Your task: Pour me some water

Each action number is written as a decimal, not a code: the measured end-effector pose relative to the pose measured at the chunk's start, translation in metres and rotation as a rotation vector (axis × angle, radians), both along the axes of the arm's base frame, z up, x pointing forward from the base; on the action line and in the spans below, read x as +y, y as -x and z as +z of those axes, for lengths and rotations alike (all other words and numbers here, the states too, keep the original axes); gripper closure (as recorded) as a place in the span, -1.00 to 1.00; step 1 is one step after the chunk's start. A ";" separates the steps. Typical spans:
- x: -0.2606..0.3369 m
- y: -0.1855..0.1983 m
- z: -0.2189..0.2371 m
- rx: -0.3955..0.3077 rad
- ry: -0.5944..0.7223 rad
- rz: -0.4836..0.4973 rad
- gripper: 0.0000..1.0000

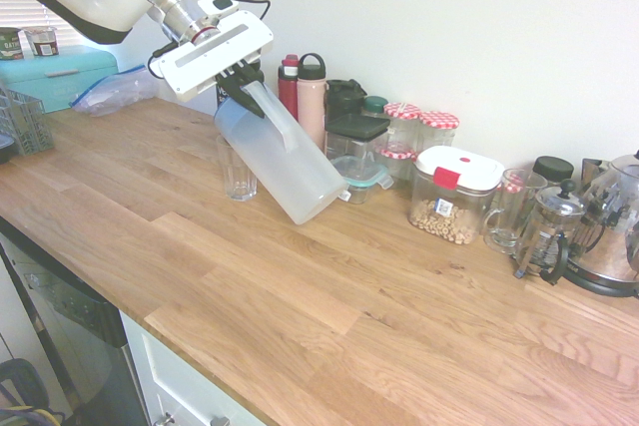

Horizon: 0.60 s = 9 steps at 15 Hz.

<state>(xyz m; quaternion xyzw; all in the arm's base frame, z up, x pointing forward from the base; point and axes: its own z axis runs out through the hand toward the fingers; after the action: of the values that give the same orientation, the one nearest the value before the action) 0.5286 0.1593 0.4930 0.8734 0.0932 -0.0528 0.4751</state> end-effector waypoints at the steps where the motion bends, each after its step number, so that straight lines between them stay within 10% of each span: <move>1: 0.000 -0.001 0.000 -0.001 0.001 -0.001 1.00; 9: -0.008 -0.001 0.012 -0.027 -0.051 -0.018 1.00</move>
<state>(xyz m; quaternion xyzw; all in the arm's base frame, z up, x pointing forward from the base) 0.5295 0.1510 0.5046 0.8867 0.0800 -0.0428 0.4533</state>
